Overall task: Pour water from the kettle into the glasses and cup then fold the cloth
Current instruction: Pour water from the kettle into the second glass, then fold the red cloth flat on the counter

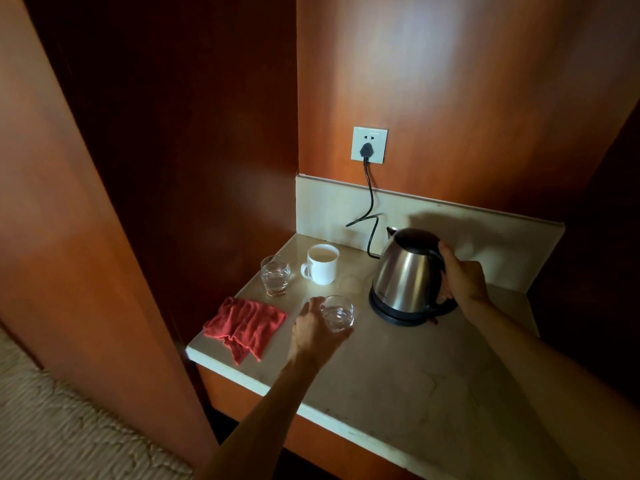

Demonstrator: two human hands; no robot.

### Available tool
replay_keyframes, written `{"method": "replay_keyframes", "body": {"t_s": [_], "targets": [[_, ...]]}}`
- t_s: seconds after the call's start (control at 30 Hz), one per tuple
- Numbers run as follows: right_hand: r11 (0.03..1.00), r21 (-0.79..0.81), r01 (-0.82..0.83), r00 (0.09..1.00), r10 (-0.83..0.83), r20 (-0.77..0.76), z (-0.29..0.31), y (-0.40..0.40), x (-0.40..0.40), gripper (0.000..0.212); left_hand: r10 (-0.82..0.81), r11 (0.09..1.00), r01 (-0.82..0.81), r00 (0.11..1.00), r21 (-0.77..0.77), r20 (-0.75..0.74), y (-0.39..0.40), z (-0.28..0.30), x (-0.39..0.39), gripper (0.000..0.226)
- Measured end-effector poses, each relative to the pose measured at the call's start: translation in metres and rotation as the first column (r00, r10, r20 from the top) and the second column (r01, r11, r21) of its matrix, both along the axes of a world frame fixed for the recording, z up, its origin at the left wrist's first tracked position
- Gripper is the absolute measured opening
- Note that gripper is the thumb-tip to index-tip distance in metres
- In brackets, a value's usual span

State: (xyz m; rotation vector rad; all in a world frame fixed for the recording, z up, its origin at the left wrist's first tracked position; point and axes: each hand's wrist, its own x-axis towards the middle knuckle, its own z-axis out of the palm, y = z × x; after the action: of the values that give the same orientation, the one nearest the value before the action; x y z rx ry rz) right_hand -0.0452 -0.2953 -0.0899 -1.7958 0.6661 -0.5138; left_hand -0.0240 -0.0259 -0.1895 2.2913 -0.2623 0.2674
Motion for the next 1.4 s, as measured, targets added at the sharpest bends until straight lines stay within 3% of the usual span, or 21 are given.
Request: {"method": "replay_keyframes", "body": {"t_s": [0.3, 0.63, 0.83, 1.07, 1.2, 1.4], "targets": [[0.995, -0.076, 0.071, 0.997, -0.073, -0.013, -0.003, -0.004, 0.009, 0.06, 0.093, 0.995, -0.094, 0.995, -0.031, -0.041, -0.049, 0.01, 0.051, 0.079], [0.996, -0.02, 0.082, 0.997, -0.082, 0.004, -0.015, -0.015, 0.019, 0.059, 0.042, 0.991, -0.052, 0.995, -0.119, -0.09, -0.105, 0.022, 0.105, 0.072], [0.997, -0.046, 0.057, 0.998, -0.057, 0.005, -0.019, -0.023, 0.021, 0.064, 0.023, 0.996, -0.034, 0.99, -0.079, -0.138, -0.118, 0.018, 0.128, 0.077], [0.997, -0.055, 0.049, 0.998, -0.047, 0.028, -0.024, -0.028, 0.024, 0.064, 0.048, 0.994, -0.062, 0.988, -0.089, -0.148, -0.131, 0.013, 0.141, 0.059], [0.999, -0.036, 0.036, 0.999, -0.035, 0.031, -0.027, -0.03, 0.026, 0.067, 0.019, 1.0, -0.021, 0.99, -0.013, -0.139, -0.132, 0.013, 0.141, 0.068], [0.999, -0.019, 0.03, 1.0, -0.03, 0.007, -0.024, -0.029, 0.025, 0.063, 0.017, 0.999, -0.023, 0.992, -0.044, -0.126, -0.126, 0.013, 0.126, 0.07]]}}
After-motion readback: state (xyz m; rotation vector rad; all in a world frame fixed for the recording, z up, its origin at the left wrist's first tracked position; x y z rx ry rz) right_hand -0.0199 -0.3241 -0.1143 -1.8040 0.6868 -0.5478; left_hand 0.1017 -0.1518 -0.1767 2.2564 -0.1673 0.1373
